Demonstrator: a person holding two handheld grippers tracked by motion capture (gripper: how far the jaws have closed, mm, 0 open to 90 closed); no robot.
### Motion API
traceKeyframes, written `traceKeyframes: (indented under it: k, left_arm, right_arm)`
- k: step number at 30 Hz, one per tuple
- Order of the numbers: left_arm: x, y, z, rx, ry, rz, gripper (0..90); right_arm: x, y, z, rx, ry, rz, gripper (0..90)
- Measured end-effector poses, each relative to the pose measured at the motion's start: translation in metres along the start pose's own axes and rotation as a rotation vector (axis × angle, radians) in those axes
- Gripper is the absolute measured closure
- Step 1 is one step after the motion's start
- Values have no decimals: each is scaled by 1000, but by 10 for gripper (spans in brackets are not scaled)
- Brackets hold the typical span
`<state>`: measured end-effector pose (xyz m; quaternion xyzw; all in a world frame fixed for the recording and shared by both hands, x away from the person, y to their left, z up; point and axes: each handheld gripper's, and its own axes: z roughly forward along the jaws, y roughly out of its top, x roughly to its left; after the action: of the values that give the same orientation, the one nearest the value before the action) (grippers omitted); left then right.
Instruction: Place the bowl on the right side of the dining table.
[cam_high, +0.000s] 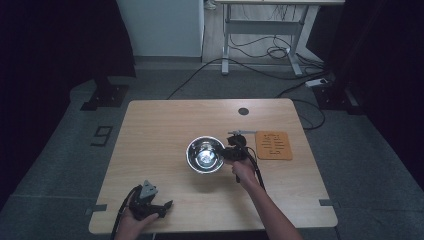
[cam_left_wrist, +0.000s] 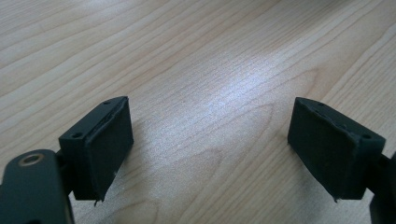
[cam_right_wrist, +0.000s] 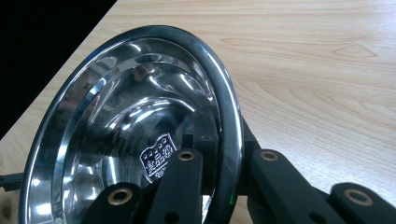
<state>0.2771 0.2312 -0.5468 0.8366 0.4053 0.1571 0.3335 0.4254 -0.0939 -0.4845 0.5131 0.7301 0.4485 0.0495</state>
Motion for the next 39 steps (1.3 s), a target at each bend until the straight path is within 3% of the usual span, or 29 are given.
traceKeyframes:
  k: [39]
  left_arm:
    - [0,0,0,-1,0,-1,136]
  right_arm:
    - [-44,12,-32,-51,-72,54,861]
